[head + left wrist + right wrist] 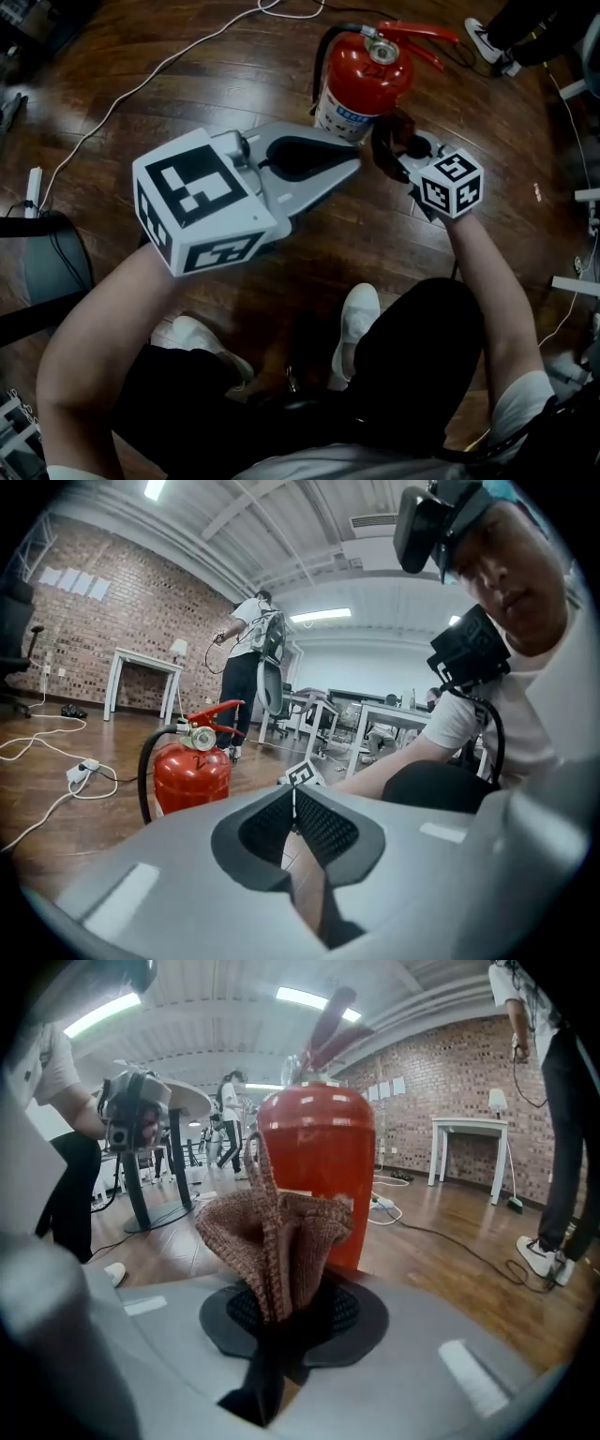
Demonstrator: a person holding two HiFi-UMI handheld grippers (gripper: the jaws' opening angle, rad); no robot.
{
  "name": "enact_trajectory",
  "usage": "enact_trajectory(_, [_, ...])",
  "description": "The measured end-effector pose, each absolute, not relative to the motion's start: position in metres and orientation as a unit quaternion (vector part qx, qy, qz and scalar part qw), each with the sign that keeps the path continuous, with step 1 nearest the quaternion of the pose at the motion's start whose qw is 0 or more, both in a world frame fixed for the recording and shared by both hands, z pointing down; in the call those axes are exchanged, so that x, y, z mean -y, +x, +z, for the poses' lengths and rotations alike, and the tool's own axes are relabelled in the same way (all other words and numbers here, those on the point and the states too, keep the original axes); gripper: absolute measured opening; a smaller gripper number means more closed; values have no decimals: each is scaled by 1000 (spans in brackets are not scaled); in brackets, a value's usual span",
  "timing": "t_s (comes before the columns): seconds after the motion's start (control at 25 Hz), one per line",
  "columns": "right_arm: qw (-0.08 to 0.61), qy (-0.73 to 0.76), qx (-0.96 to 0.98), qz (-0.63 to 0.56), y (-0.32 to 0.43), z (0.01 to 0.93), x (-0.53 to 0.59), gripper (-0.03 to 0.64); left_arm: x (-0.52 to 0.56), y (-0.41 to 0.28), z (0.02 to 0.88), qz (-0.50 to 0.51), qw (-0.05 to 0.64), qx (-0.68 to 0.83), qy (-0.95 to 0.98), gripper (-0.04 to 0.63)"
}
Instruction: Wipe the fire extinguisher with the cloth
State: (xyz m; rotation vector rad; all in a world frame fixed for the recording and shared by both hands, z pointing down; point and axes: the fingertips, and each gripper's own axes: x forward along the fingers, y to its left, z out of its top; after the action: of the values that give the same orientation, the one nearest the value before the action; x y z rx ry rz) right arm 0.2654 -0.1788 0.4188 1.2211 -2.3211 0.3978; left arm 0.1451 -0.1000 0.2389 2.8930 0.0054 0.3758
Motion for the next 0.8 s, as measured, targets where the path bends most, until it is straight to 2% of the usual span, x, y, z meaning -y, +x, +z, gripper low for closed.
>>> enact_trajectory(0.36, [279,437,828,212,259,510,176,63,106,146,246,130,124,0,984,9])
enact_trajectory(0.8, [363,397,790,295,247,601,173,63,126,133,249,131,130,24,983,9])
